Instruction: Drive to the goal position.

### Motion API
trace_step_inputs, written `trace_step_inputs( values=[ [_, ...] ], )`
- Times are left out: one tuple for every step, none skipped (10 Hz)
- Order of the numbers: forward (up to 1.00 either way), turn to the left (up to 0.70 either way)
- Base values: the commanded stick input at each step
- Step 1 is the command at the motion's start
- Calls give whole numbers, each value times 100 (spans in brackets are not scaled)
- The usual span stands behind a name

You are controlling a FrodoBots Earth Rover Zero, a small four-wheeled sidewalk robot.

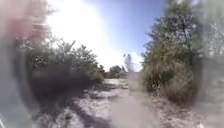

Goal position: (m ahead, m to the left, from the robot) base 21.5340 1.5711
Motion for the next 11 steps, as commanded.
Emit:
trace_step_inputs(
  values=[
    [70,0],
    [70,0],
    [70,0],
    [70,0],
    [70,0],
    [70,0],
    [70,0],
    [70,0],
    [70,0],
    [70,0],
    [70,0]
  ],
)
